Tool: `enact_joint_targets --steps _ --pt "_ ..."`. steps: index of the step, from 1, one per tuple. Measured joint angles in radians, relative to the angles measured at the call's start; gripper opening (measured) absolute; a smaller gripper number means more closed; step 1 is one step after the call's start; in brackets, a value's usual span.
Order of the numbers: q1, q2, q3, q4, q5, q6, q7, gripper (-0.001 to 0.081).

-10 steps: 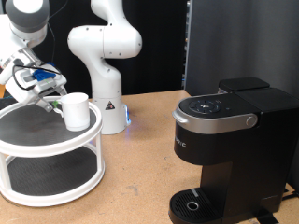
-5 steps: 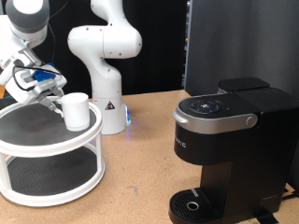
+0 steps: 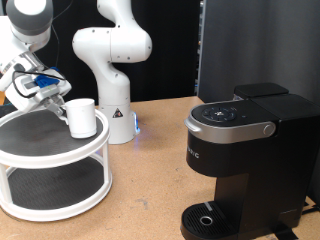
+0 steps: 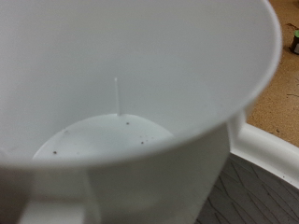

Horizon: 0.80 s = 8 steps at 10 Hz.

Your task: Make a cup of coffee with the keurig machine

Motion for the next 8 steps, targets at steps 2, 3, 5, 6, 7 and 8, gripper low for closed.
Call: enact_joint_targets --steps 2,3,5,6,7,8 --pt "0.000 -0.001 0.014 0.006 0.000 0.003 0.046 0.0068" --pt "-0.001 -0.009 0.030 0.017 0.000 -0.020 0.095 0.0068" --pt "-0.005 -0.054 0.079 0.045 0.000 -0.089 0.226 0.0068" --pt "-0.005 -0.082 0.105 0.053 0.000 -0.109 0.284 0.0068" --pt "-0.005 -0.110 0.135 0.056 0.000 -0.114 0.327 0.0068" --pt "-0.006 -0.134 0.157 0.053 0.000 -0.114 0.356 0.0068"
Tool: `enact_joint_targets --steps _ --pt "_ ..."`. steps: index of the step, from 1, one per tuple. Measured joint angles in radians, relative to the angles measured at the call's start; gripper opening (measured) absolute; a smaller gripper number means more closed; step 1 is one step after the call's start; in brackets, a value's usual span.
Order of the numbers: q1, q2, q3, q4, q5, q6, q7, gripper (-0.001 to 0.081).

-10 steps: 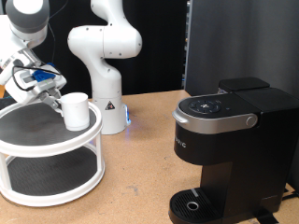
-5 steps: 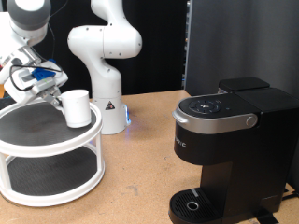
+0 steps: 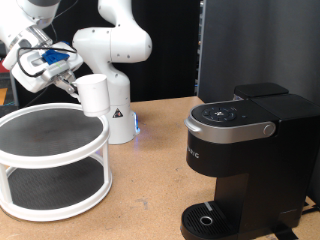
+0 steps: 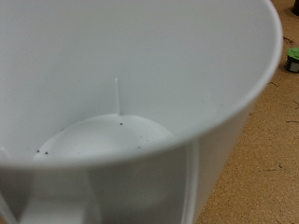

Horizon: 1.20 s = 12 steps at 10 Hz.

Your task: Make a cup of coffee with the keurig machine

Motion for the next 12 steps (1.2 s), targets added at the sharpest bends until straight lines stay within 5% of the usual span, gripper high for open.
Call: enact_joint_targets --steps 2,4,7,12 --pt "0.001 0.004 -0.004 -0.005 0.000 -0.002 0.000 0.0068" --pt "0.021 0.009 0.024 -0.043 0.078 0.095 0.011 0.0068" --pt "0.129 0.057 0.099 -0.061 0.291 0.301 0.030 0.0068" --pt "0.312 0.187 0.209 -0.030 0.576 0.528 0.013 0.0068"
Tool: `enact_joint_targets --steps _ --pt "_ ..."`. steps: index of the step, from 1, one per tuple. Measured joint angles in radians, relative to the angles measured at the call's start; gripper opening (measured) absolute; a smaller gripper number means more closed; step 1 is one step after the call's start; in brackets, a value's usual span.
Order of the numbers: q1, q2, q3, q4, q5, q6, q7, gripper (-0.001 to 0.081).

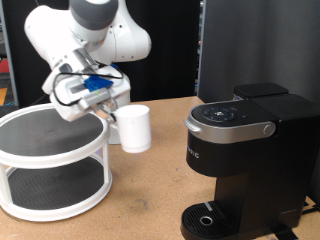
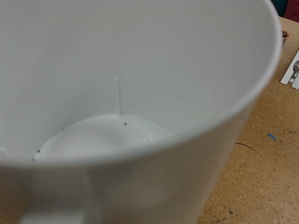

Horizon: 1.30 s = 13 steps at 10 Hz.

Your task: Make a cup of coffee with the keurig machine

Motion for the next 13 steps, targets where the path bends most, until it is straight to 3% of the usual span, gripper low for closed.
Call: enact_joint_targets --steps 3,8,13 --pt "0.075 0.057 0.046 0.013 0.106 0.053 -0.026 0.0068" --pt "0.082 0.082 0.052 0.005 0.118 0.080 -0.048 0.0068" --pt "0.127 0.248 0.059 0.027 0.390 0.175 -0.329 0.0068"
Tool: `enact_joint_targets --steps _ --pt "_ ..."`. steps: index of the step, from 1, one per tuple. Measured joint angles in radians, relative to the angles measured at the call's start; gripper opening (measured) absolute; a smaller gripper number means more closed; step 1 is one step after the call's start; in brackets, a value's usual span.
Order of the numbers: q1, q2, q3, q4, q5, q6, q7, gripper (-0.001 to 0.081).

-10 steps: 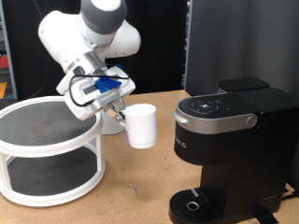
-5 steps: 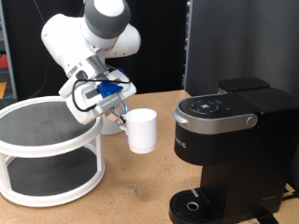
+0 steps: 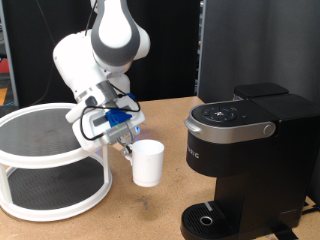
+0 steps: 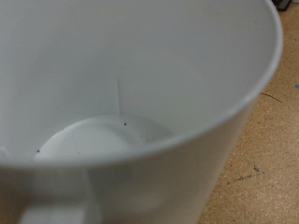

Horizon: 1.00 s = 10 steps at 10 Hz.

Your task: Make a cup of coffee with the keurig machine

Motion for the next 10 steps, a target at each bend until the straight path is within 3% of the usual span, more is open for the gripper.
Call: enact_joint_targets --steps 6,10 --pt "0.009 0.107 0.032 0.036 0.129 -0.013 -0.099 0.0068" --pt "0.032 0.197 0.090 0.094 0.309 -0.011 -0.189 0.0068"
